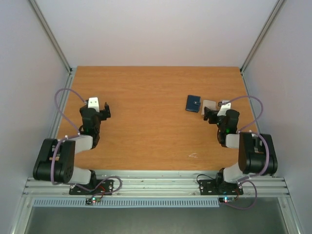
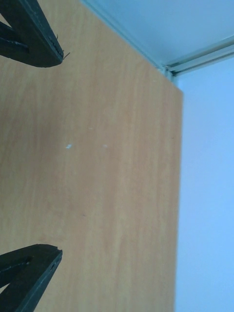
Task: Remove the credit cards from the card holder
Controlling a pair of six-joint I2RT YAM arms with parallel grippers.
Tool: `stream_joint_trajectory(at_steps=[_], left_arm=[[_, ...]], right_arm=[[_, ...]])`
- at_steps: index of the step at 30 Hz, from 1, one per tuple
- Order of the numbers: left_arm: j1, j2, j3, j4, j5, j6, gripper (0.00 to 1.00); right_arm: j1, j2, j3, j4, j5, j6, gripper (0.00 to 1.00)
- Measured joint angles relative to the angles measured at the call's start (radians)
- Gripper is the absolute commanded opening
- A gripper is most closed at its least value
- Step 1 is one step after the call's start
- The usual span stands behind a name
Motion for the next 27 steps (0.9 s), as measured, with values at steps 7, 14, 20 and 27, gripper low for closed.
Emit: stream_joint_trajectory(at_steps=[7,14,20,27], left_arm=[[0.0,-0.187,0.183,-0.225,0.068,-0.038,0.99],[-0.015,-0.206,0.404,-0.341,0.388,-0.128,0.99],[-0.073,-0.208,0.403,-0.427,0.431,-0.204,0.99],[-0.074,-0.21,0.383,-0.484,0.432,-0.271,0.99]], right_arm=[[-0.006,-0.291,0.14,-0.336,0.113,0.07,0.98],[-0.008,-0.183,0.68,-0.969,0.189,0.125,0.98],[0.003,0.006,0.853,-1.354,0.213,0.158,0.98],[0.076,0.217,0.941,-1.595,0.282,0.164,0.99]])
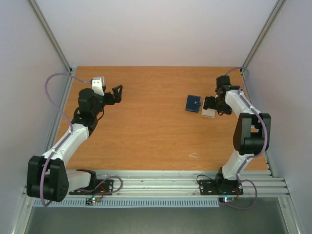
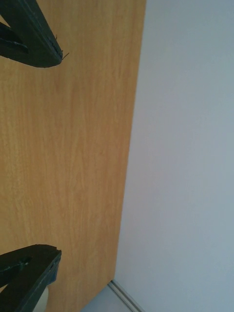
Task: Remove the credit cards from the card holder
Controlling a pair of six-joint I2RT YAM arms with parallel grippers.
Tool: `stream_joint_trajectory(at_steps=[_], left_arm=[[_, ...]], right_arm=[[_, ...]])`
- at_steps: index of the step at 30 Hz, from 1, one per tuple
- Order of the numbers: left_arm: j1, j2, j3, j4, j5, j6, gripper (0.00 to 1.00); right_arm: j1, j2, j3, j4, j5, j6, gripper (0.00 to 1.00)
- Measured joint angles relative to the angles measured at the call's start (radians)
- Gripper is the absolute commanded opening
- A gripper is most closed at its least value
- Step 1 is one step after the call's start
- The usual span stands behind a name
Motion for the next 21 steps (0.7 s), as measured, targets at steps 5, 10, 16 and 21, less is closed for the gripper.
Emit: stream_joint_trajectory(at_steps=[5,10,16,21], left_arm=[[-0.002,-0.001,-0.02,-0.01,0.007,-0.007,0.99],[-0.002,-0.001,-0.027,-0.015,0.011,-0.006,0.99],[-0.002,-0.005,-0.034,-0.017,0.012,-0.002,0.99],[-0.002,-0.005,-0.039,-0.026,0.019,0.005,0.99]], right_arm=[[0.039,0.098,0.064,-0.068,0.016,0.0,0.98],[0.042,0.185,0.139,-0.091,0.024,0.0,0.99],[0.042,0.265,0.176,-0.118,0.032,0.0,0.98],[0.042,0.3,0.217,-0.14,0.0,0.0,0.99]])
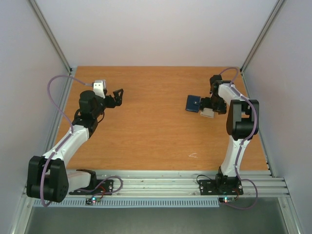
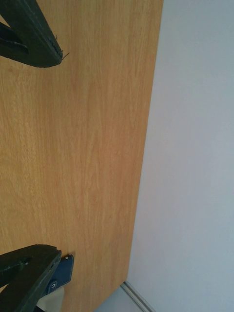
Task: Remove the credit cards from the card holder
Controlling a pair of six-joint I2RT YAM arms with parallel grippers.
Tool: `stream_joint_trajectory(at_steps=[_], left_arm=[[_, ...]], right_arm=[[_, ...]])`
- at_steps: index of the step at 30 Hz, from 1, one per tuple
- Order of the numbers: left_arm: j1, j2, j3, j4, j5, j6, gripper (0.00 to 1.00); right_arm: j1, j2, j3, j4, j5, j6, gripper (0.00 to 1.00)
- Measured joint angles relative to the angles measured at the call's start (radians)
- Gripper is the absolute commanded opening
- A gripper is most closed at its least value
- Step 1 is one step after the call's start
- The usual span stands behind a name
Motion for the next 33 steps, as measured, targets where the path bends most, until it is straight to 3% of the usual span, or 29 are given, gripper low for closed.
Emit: stream_joint_trajectory(at_steps=[12,28,33], left_arm=[[0.0,0.0,0.0,-0.007,0.011,0.017,0.99],[-0.003,0.001,-0.015,-0.011,0.016,0.028,0.99],[-0.003,0.001,-0.016,-0.011,0.015,0.028,0.99]], right_arm=[[0.034,0.006,0.024,0.003,-0.04,0.028,0.99],[0.052,0.064,0.047,-0.015,0.048,0.077,0.98],[0.046,0.066,0.044,-0.013,0.044,0.09,0.89]])
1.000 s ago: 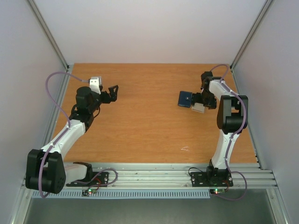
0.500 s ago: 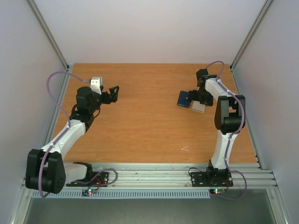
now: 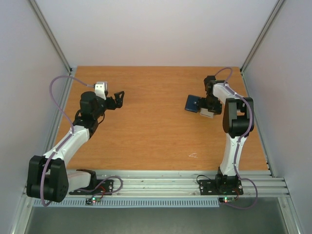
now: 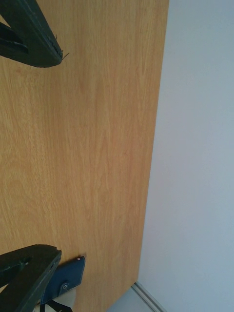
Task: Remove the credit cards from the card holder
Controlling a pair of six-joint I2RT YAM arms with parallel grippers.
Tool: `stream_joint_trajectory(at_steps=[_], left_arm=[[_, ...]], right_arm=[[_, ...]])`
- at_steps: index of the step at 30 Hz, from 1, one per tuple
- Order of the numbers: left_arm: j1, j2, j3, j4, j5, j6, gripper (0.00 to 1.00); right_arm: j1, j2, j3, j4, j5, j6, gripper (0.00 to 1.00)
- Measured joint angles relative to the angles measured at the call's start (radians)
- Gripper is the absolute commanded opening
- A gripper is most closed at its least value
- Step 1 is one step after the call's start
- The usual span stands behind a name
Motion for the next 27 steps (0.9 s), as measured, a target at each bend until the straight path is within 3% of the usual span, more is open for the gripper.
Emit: stream_joint_trajectory(at_steps=[5,9,14,27], left_arm=[[0.0,0.0,0.0,0.0,0.001,0.002,0.99],[0.0,0.0,0.0,0.002,0.03,0.011,0.99],[0.0,0.0,0.002,0.005,0.074,0.006,0.99],[-0.04,-0.016,0.116,0.0,0.126,-0.219,0.99]], right_arm=[[-0.003,-0.003,-0.011,0.013,-0.017,0.01,0.82],[-0.004,-0.032,-0.056,0.054,-0.025,0.012,0.7],[-0.006,-0.091,-0.126,0.097,-0.036,0.004,0.66],[-0.001,-0.382,-0.284,0.221,-0.153,-0.071,0.57]])
